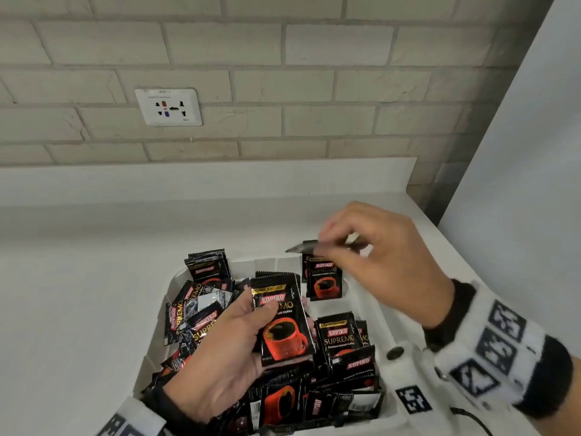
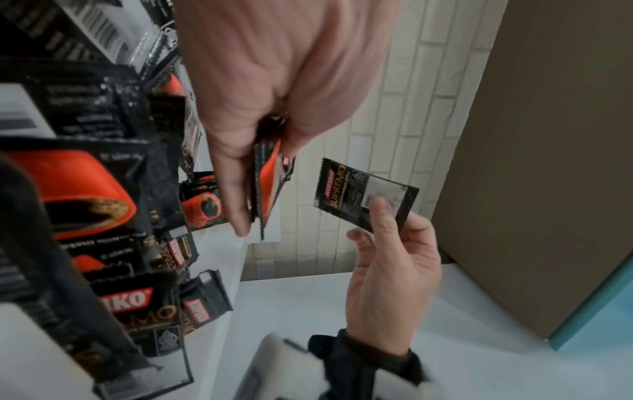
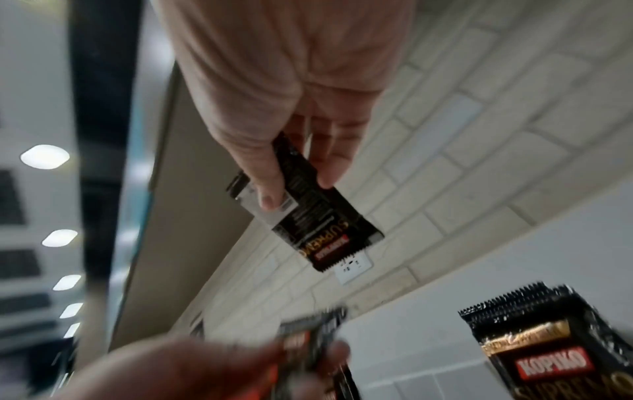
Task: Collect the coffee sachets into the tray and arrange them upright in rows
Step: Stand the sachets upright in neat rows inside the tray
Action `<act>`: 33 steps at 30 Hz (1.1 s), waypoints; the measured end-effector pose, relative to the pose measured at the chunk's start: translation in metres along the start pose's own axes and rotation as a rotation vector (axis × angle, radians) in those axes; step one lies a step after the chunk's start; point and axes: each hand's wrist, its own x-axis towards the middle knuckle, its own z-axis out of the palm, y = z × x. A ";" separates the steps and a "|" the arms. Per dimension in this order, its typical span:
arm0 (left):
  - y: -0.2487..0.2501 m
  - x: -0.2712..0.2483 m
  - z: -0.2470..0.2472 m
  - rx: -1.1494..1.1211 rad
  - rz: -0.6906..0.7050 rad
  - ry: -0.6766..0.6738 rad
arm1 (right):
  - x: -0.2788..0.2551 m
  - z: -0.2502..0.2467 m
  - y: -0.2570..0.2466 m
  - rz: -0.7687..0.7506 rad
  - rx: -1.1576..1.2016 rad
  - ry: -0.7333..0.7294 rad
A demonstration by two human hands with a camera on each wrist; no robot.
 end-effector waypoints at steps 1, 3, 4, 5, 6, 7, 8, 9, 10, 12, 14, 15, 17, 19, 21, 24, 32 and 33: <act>0.001 -0.001 0.002 -0.007 -0.003 0.002 | -0.006 0.003 -0.004 -0.147 -0.098 -0.076; 0.003 -0.002 0.007 -0.026 -0.002 -0.008 | -0.020 0.012 -0.007 -0.328 -0.296 -0.243; 0.003 -0.003 0.010 -0.043 0.002 -0.012 | -0.025 0.015 -0.007 -0.384 -0.376 -0.291; 0.004 -0.003 0.012 -0.060 0.007 -0.015 | -0.028 0.017 -0.006 -0.413 -0.434 -0.319; 0.005 -0.004 0.013 -0.071 0.008 -0.022 | -0.031 0.018 -0.005 -0.420 -0.468 -0.336; 0.005 -0.004 0.013 -0.074 0.003 -0.033 | -0.032 0.019 -0.004 -0.415 -0.472 -0.340; 0.004 -0.004 0.012 -0.070 -0.007 -0.048 | -0.034 0.020 -0.004 -0.400 -0.458 -0.343; 0.004 -0.004 0.011 -0.064 -0.015 -0.064 | -0.036 0.021 -0.003 -0.379 -0.438 -0.350; 0.004 -0.005 0.010 -0.060 -0.015 -0.080 | -0.038 0.022 -0.003 -0.354 -0.418 -0.368; 0.004 -0.006 0.010 -0.052 0.021 -0.084 | -0.044 0.024 -0.004 -0.282 -0.364 -0.431; 0.004 -0.007 0.007 -0.034 0.067 -0.061 | -0.048 0.024 -0.005 -0.199 -0.261 -0.483; 0.003 -0.007 0.005 -0.030 0.082 -0.054 | -0.047 0.021 -0.006 -0.147 -0.177 -0.484; 0.003 -0.005 0.001 -0.003 0.111 -0.058 | -0.042 0.015 -0.006 -0.011 0.022 -0.411; 0.002 -0.005 -0.002 0.073 0.154 -0.063 | -0.030 0.008 -0.005 0.093 0.098 -0.264; 0.002 -0.005 -0.001 0.148 0.196 -0.063 | -0.016 0.002 -0.002 0.213 0.065 -0.212; 0.001 -0.005 0.003 0.208 0.229 -0.088 | -0.003 0.002 0.004 0.462 0.098 -0.424; -0.001 -0.005 -0.004 0.201 0.211 -0.043 | 0.003 0.006 0.012 0.584 0.253 -0.226; -0.001 -0.003 -0.005 0.179 0.202 -0.025 | 0.004 0.003 0.012 0.586 0.295 -0.205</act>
